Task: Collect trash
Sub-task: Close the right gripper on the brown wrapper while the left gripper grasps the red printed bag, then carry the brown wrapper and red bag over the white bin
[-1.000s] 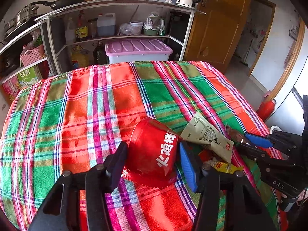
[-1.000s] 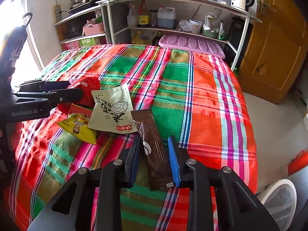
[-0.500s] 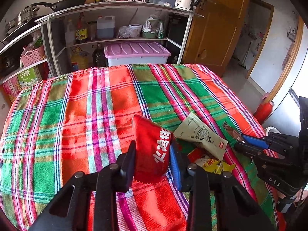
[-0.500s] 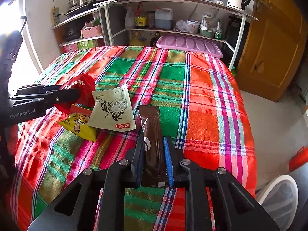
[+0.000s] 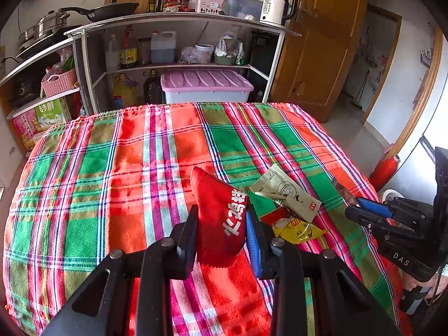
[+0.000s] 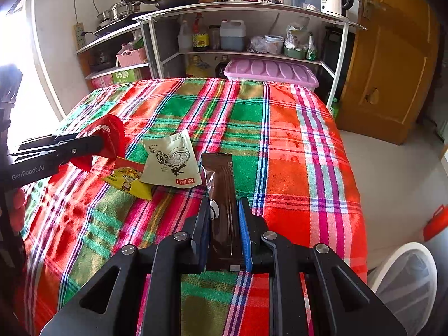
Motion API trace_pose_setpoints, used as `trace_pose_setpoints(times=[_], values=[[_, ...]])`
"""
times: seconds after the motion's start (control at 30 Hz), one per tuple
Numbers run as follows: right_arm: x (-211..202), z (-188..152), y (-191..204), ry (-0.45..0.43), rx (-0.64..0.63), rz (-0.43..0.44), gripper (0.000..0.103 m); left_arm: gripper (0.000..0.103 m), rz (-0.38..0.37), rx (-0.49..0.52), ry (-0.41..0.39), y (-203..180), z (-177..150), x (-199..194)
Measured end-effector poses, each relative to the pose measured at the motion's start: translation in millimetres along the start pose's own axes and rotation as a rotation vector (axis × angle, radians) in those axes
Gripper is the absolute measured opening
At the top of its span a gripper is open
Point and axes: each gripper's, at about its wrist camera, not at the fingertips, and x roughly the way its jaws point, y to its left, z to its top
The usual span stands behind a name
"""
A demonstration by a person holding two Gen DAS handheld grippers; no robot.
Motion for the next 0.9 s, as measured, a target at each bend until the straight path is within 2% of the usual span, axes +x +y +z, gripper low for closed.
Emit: trace_pose_setpoints(times=[0.53,0.9], values=[[-49.4,-14.2,-15.2,-0.081,0.068,-0.027,0.020,0.032,-0.045,0.077,-0.073,-53.2,-4.1,-43.7],[-93.6,-33.6,-49.6,-0.137,0.140,-0.091,0.020,0.032,-0.100,0.151,-0.092,-110.3,-9.7,-52.4]])
